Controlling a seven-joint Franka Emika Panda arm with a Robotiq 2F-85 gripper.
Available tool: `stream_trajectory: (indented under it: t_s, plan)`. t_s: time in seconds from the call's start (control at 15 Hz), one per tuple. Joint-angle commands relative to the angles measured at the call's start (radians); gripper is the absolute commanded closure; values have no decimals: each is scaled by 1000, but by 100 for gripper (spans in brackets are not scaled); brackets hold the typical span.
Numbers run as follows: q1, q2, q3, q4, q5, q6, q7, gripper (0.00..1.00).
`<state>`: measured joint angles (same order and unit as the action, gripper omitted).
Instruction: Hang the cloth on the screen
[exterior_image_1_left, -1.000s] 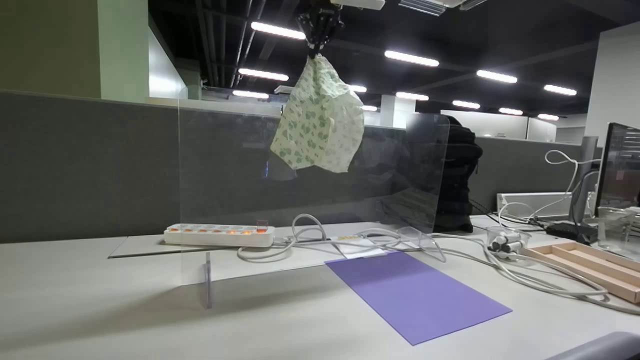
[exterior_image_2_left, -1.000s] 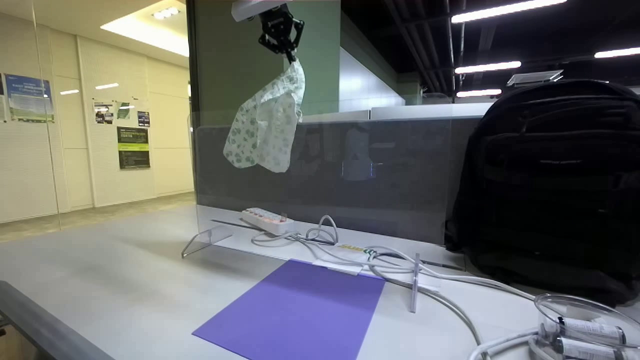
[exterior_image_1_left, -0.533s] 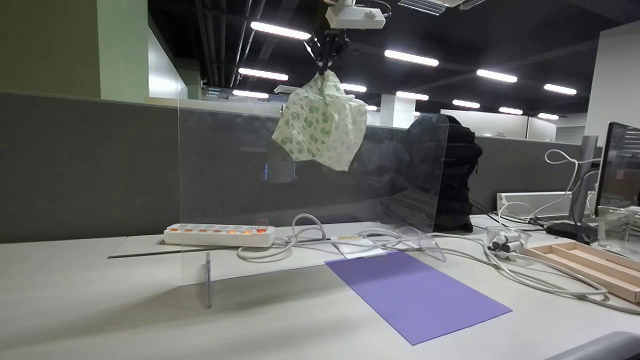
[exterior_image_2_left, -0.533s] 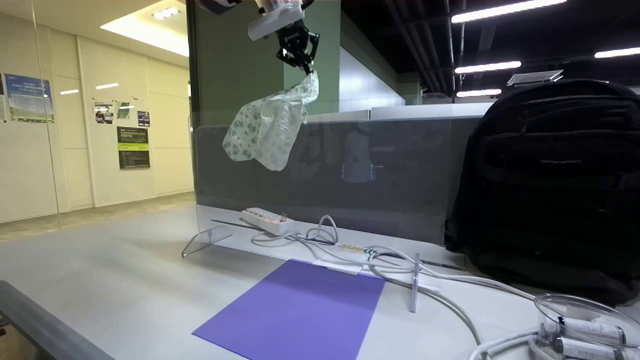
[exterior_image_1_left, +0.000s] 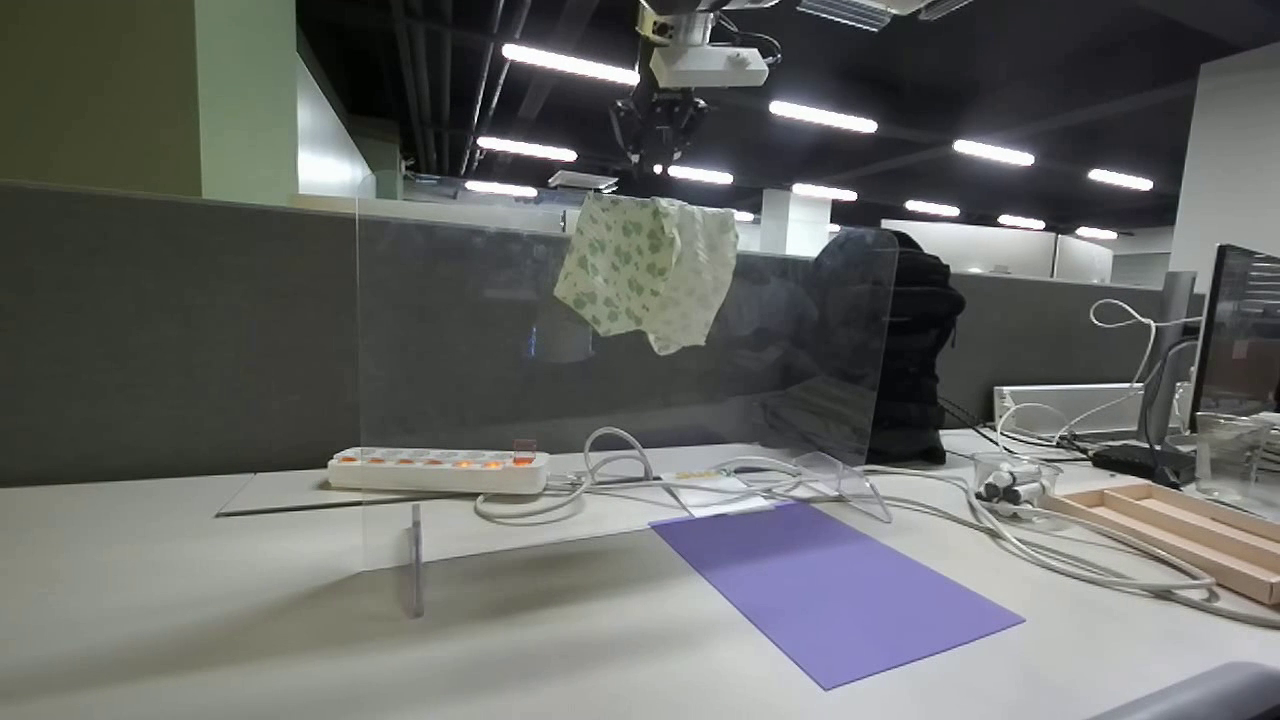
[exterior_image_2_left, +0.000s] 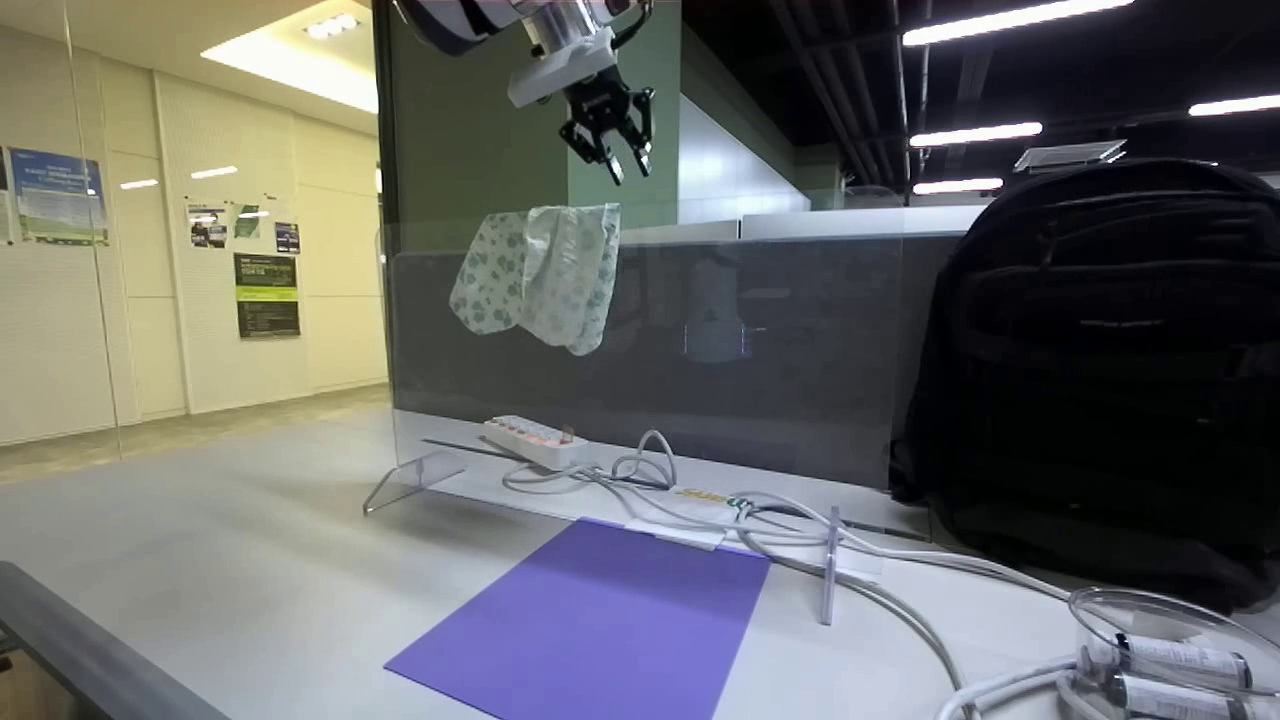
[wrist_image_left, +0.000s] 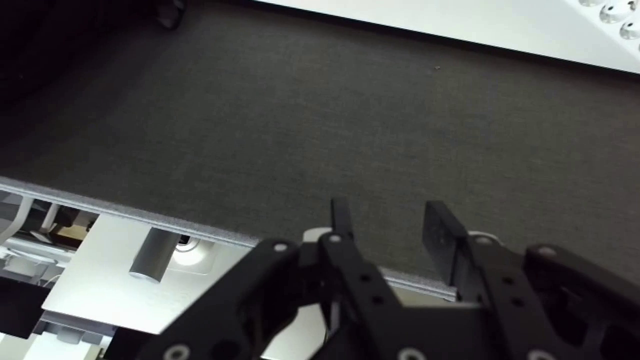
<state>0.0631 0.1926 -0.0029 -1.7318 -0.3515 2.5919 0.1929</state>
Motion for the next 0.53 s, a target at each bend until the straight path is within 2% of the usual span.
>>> stream_trajectory:
  t_s: [0.0, 0.27, 0.47]
  plan:
    - [16, 22, -19, 49, -8, -62, 25, 26]
    - [9, 26, -21, 43, -5, -56, 1, 1]
    - [7, 21, -19, 38, 7, -35, -13, 0]
